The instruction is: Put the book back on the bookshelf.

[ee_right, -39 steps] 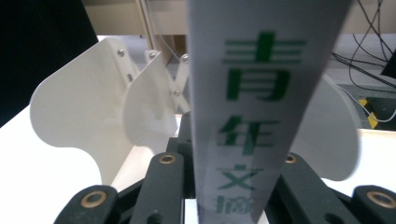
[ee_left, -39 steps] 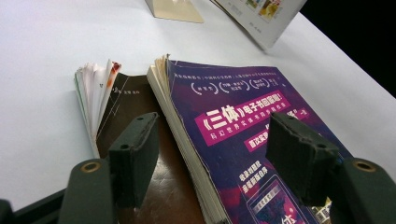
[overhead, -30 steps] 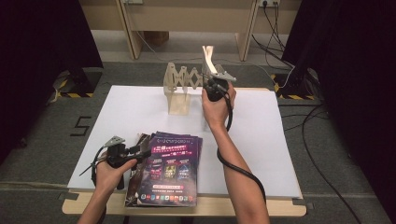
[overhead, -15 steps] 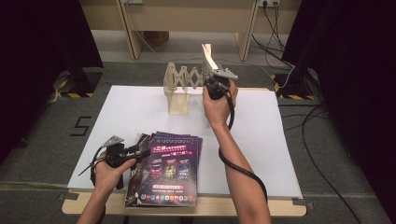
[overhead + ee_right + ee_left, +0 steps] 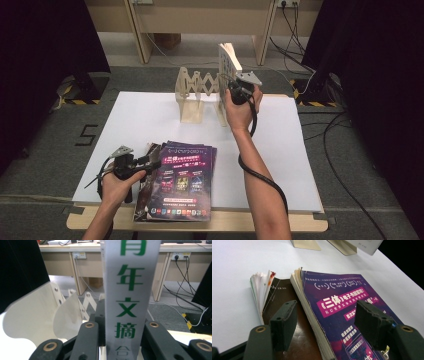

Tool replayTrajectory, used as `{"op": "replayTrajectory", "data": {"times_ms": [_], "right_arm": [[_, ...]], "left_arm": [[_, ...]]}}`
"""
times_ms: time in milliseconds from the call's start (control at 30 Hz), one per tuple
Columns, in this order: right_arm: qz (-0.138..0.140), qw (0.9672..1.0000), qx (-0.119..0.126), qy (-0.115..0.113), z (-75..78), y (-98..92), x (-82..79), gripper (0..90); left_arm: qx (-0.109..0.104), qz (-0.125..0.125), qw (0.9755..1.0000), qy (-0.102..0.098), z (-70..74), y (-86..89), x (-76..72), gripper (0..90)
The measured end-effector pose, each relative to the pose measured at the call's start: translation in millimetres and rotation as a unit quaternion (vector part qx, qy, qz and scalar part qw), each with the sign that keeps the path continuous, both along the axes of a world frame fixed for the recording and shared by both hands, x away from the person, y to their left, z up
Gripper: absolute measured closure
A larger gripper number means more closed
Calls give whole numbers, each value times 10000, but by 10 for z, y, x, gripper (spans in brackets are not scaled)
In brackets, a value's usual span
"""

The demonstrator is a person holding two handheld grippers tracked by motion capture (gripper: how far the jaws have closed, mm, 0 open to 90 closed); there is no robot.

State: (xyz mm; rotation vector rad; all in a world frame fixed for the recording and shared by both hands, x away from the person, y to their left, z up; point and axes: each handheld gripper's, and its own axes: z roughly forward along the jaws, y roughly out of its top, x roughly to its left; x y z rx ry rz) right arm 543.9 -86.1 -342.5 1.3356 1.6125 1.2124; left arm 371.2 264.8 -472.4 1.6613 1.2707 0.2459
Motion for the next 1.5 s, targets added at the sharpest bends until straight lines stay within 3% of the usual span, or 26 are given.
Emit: {"op": "replayTrajectory", "data": {"times_ms": [67,133,200,400,467,767,1200,1500], "right_arm": [[33,10000,-38,68,-114,-2,11,745],[17,9998,-192,-20,-156,16,-14,745],[57,9999,-99,4,-173,7,-37,742],[76,9997,-134,179,-208,-26,-102,730],[52,9996,-100,265,-184,-54,-119,699],[90,9999,-1,73,193,-96,-124,633],[-41,9997,114,198,334,-149,-9,603],[-149,9985,199,487,332,-148,113,615]], "left_arm": [[-2,-7,10000,-5,2,-2,-3,336],[8,-7,10000,-15,3,0,-3,336],[-3,18,10000,-13,0,2,-7,336],[-13,40,10000,4,-11,1,-12,336],[5,17,10000,-4,-9,-9,-17,336],[8,20,10000,-4,-2,-3,-17,336],[6,11,10000,-8,2,-8,-13,336],[2,11,10000,1,-1,-2,-11,336]]}}
